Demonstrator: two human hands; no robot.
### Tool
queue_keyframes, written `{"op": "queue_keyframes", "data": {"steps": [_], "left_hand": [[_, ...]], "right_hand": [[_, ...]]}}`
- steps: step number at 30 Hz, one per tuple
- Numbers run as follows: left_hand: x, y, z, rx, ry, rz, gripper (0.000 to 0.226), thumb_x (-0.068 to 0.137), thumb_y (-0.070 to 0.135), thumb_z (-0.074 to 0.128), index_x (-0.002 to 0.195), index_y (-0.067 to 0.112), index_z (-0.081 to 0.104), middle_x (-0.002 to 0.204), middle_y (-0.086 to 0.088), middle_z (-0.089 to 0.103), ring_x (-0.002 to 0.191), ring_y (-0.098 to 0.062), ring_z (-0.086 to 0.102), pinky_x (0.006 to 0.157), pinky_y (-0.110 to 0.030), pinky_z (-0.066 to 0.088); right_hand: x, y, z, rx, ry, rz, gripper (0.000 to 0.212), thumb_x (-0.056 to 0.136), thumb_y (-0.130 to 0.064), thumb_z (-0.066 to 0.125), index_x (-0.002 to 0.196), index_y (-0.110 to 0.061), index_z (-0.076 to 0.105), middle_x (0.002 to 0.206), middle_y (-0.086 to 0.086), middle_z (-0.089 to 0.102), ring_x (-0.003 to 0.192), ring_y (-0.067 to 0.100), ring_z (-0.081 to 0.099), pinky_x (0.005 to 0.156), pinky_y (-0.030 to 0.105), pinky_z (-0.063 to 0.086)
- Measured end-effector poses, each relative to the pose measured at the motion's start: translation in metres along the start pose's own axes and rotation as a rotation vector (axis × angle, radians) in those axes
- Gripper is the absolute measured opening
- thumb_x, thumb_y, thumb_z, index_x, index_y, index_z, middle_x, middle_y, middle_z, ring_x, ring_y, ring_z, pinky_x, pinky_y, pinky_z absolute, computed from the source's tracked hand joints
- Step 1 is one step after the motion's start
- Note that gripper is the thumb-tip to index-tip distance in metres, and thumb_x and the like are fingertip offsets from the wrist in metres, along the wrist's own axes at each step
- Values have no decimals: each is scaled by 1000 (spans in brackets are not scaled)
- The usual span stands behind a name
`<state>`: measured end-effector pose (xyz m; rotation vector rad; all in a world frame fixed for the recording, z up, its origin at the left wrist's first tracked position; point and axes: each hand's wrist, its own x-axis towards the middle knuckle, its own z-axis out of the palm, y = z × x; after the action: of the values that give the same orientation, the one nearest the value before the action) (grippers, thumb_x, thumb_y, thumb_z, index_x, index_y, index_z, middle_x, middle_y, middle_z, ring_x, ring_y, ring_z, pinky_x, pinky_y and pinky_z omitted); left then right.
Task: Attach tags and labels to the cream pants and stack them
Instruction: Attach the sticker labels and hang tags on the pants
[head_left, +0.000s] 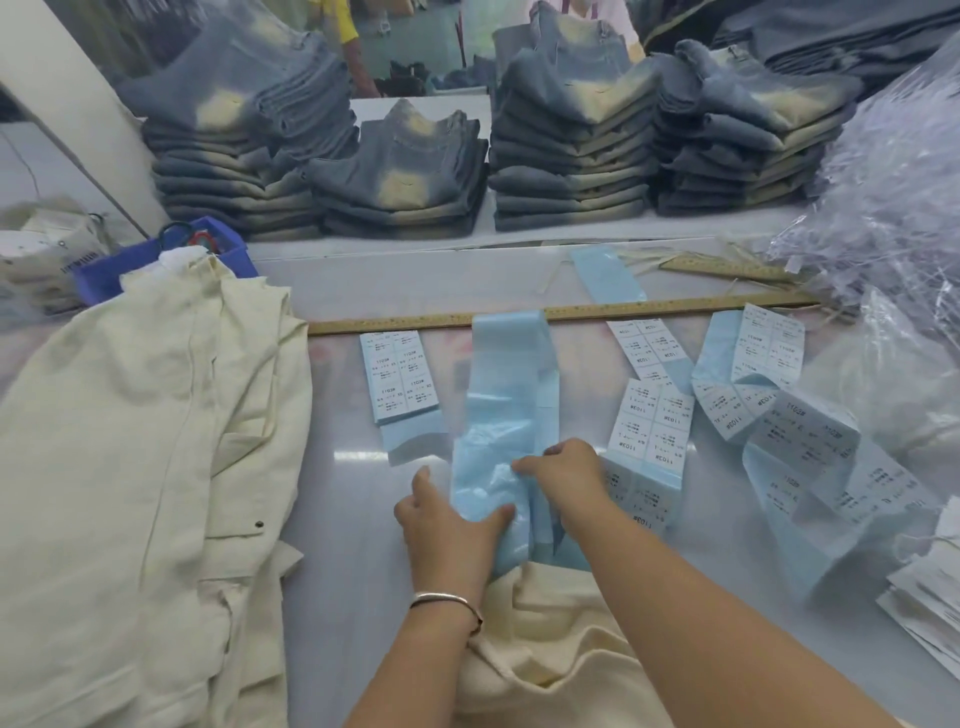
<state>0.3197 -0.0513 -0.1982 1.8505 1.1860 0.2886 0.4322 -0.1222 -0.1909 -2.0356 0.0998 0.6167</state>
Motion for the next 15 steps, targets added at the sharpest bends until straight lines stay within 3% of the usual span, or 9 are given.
{"op": "queue_keyframes", "data": {"steps": [2,5,7,11,15], "left_hand": [[5,-1,-7,-145,-42,-107,88,64,28,88,137,14,40,123,-9,55,106,-28,59,92,-36,49],[12,2,-17,-440,-191,-238,43,68,20,86,105,6,67,97,-9,74,88,-30,70,83,-45,57],[17,8,-25,-612,-303,-275,29,75,12,79,102,5,69,92,-12,75,84,-31,72,75,-43,59],[26,33,-38,-624,-298,-51,29,78,-2,73,104,7,67,96,-9,76,79,-20,73,60,-26,57],[44,73,-45,-770,-179,120,19,84,-3,68,102,3,65,99,-15,72,87,-28,70,77,-38,59]], "right_hand": [[0,-2,-1,112,-74,37,25,72,-11,80,67,-13,55,68,3,56,63,19,55,66,32,53],[-4,-8,-5,361,-247,95,13,77,-3,74,82,-10,64,78,10,67,61,21,62,50,22,49],[-6,-13,-9,488,-279,54,12,82,-1,69,83,-12,64,78,7,70,60,18,66,49,22,50],[-9,-32,-18,590,-254,-143,7,90,-8,64,93,-13,65,93,12,71,80,27,67,80,42,55],[-18,-49,-27,615,-452,-257,27,86,-26,70,109,-13,65,106,11,73,93,26,71,83,39,56]]}}
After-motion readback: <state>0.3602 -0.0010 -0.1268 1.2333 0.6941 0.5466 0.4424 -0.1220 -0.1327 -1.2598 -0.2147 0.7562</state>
